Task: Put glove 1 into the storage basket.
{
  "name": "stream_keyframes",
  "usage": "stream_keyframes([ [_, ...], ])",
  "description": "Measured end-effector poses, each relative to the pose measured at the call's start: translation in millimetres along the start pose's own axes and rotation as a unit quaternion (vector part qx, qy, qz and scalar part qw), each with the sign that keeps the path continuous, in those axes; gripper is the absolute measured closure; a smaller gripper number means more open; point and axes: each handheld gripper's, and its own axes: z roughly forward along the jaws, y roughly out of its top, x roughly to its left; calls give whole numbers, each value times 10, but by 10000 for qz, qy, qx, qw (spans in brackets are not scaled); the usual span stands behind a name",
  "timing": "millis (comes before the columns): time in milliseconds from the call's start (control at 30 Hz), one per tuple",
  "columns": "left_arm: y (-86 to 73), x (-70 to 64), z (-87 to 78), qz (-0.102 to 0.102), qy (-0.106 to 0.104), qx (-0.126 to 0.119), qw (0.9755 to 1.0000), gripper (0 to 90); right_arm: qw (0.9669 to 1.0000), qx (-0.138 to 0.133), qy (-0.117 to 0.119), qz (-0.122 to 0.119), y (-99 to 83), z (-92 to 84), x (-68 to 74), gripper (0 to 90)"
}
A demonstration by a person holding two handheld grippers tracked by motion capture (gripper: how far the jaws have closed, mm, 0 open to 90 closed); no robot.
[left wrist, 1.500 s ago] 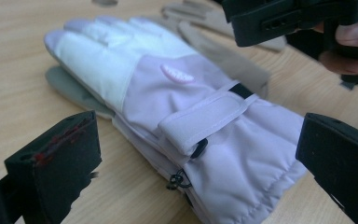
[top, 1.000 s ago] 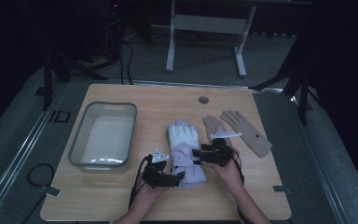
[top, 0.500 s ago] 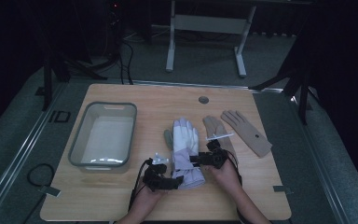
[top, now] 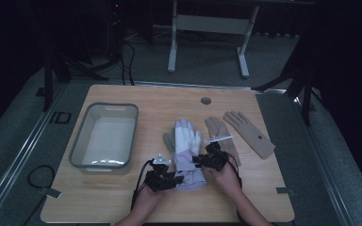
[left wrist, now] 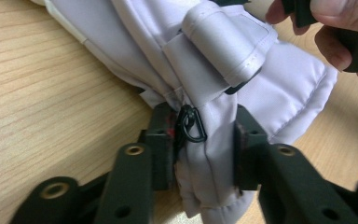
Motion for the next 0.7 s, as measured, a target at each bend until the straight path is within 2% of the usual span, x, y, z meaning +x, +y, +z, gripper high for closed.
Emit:
stream_keyframes([
  [100,49,6,-31,46,-81,110,9999,723,10000,-18,-12,-39,15,-36,19,809],
  [300,176,-46,-143,435,-24,51,9990,738,9997,-212,-43,-105,76,-147,74,815],
  [433,303,-43,-249,480,-86,-34,9988,737,9991,-407,-49,-75,182,-263,107,814],
  [700,485,-16,-459,607,-86,-194,9979,736,9973,-701,-86,-198,392,-423,212,814],
])
